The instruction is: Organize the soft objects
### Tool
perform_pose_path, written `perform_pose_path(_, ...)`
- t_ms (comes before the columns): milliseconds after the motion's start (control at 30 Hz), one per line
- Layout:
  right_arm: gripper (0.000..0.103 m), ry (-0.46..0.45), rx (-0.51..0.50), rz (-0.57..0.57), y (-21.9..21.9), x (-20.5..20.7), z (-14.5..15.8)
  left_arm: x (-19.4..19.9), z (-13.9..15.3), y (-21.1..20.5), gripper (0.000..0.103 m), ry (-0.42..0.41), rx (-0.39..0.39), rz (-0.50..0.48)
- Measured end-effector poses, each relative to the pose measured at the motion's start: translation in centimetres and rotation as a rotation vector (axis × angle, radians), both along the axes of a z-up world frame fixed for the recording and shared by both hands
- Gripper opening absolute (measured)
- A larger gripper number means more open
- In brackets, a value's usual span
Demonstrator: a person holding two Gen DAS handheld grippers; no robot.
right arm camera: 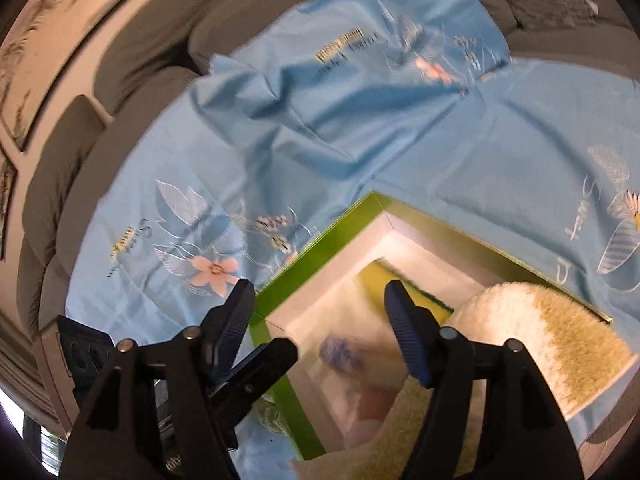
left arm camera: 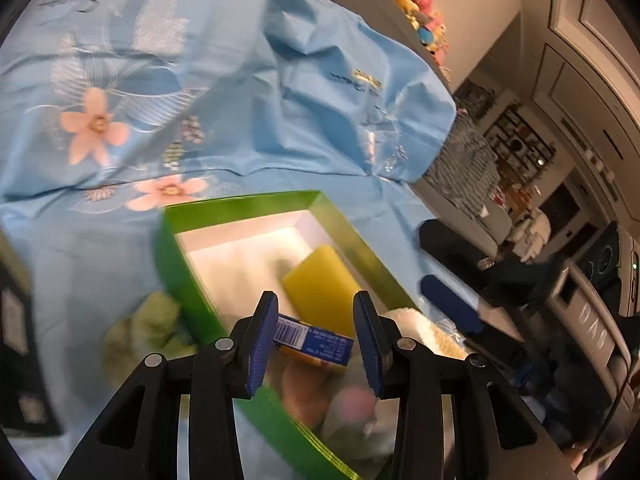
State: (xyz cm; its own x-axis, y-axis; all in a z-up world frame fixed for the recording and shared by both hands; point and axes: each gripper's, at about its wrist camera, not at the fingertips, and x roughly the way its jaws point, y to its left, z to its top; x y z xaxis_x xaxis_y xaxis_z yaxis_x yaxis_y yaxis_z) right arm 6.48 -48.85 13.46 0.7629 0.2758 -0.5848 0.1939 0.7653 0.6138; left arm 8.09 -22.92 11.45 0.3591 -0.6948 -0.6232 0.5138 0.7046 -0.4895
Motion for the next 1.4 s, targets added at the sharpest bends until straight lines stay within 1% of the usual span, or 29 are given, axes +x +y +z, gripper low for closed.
perform_pose_path(33,0.072,-0.012,0.011,-0.003,-0.1,-0.4,0.4,-0.4,0.2,0.9,0.041,-0.001,0.004,0.011)
perform_pose_path(100,0.075,-0.032,0.030,-0.002,0.0,-1.0,0.9,-1.1,0.6,2.8,0.060,-0.009,0.014,0.035)
perform_pose_path(167,0.078,-0.041,0.039,0.022,0.7,-1.4,1.3,-2.0,1.1,4.9,0.068,-0.024,0.028,0.085)
perform_pose_path(200,0.080,-0.037,0.040,0.037,1.1,-1.5,1.5,-2.4,1.3,6.0,0.070,-0.027,0.034,0.109)
perform_pose_path(300,0.081,-0.013,0.033,0.118,3.6,-1.8,1.7,-3.8,1.2,9.2,0.076,-0.010,0.034,0.160)
perform_pose_path(367,0.081,0.008,0.017,0.176,5.7,-1.7,1.7,-4.8,0.7,11.3,0.076,0.003,0.043,0.194)
perform_pose_path(500,0.081,0.086,-0.074,0.283,10.4,-1.1,1.2,-7.0,-1.3,15.3,0.076,0.015,0.113,0.260)
perform_pose_path(567,0.076,0.115,-0.116,0.328,12.7,-0.8,0.5,-7.9,-2.7,17.5,0.076,0.046,0.141,0.309)
perform_pose_path(600,0.069,0.130,-0.126,0.341,13.4,-0.7,0.1,-8.2,-3.4,18.5,0.076,0.058,0.150,0.333)
perform_pose_path(633,0.066,0.145,-0.132,0.352,14.1,-0.5,-0.3,-8.7,-4.2,19.9,0.076,0.077,0.160,0.368)
perform_pose_path(700,0.055,0.183,-0.157,0.381,15.8,-0.2,-1.4,-9.3,-5.3,21.7,0.076,0.108,0.168,0.415)
perform_pose_path(800,0.051,0.214,-0.214,0.399,17.6,0.7,-2.7,-10.2,-6.7,24.2,0.076,0.139,0.157,0.459)
perform_pose_path(833,0.050,0.235,-0.236,0.401,18.0,1.0,-3.3,-10.4,-7.2,24.9,0.076,0.150,0.161,0.484)
perform_pose_path(867,0.046,0.249,-0.251,0.402,18.4,1.1,-3.7,-10.6,-7.5,25.5,0.076,0.161,0.176,0.511)
perform_pose_path(933,0.042,0.293,-0.285,0.399,19.2,1.6,-4.8,-10.9,-7.6,26.1,0.076,0.171,0.204,0.534)
perform_pose_path(967,0.042,0.309,-0.299,0.396,19.4,1.8,-5.3,-11.0,-7.5,26.2,0.076,0.173,0.205,0.537)
perform_pose_path(1100,0.043,0.345,-0.363,0.352,19.7,2.4,-6.7,-11.7,-6.4,27.2,0.076,0.153,0.149,0.555)
perform_pose_path(1167,0.043,0.357,-0.380,0.345,19.7,2.8,-7.5,-11.5,-6.2,27.3,0.076,0.147,0.153,0.556)
perform_pose_path(1233,0.041,0.363,-0.402,0.352,20.0,3.0,-8.1,-11.8,-6.3,27.6,0.076,0.144,0.169,0.561)
perform_pose_path(1267,0.036,0.382,-0.425,0.357,20.2,3.1,-8.5,-11.9,-6.2,27.8,0.076,0.141,0.174,0.565)
perform_pose_path(1300,0.027,0.395,-0.454,0.351,20.3,3.0,-8.8,-11.8,-6.2,27.9,0.076,0.137,0.179,0.570)
perform_pose_path(1333,0.023,0.390,-0.479,0.342,20.4,2.9,-8.9,-11.7,-6.2,27.7,0.076,0.133,0.183,0.575)
perform_pose_path(1367,0.014,0.379,-0.500,0.341,20.6,2.8,-8.9,-11.8,-6.2,27.8,0.076,0.126,0.189,0.581)
perform_pose_path(1400,0.010,0.376,-0.502,0.345,20.6,2.8,-8.9,-12.0,-6.1,28.0,0.076,0.118,0.196,0.589)
